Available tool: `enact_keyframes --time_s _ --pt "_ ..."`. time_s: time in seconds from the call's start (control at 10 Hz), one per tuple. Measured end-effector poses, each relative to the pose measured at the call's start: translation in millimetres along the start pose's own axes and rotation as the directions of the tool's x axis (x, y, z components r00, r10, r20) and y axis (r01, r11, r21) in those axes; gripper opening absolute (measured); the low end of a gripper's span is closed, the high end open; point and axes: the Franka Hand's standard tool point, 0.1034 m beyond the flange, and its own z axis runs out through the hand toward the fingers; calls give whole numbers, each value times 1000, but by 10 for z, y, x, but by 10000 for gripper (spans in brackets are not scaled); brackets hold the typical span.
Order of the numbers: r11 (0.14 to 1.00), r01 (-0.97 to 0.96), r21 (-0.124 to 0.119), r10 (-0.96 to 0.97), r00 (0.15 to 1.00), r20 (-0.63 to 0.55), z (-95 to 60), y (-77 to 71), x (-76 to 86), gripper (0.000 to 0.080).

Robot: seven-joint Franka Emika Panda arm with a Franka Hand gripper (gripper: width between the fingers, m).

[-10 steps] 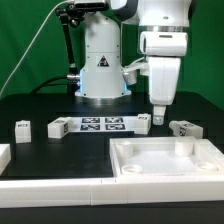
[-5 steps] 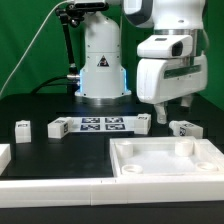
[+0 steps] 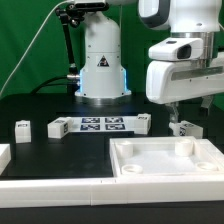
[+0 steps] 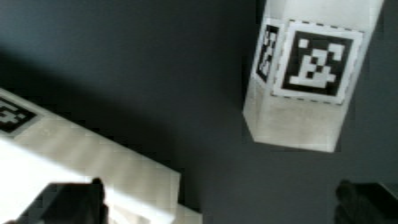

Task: Assemble one leg

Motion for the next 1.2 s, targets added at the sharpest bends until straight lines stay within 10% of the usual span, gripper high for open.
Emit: enact_keyframes --time_s 0.2,0.8,1.2 --pt "998 -67 -20 67 997 -36 -49 -177 8 649" --pt "999 -39 -27 47 884 464 68 -191 -13 649" --pt "998 -61 -26 58 631 773 205 -202 -119 649"
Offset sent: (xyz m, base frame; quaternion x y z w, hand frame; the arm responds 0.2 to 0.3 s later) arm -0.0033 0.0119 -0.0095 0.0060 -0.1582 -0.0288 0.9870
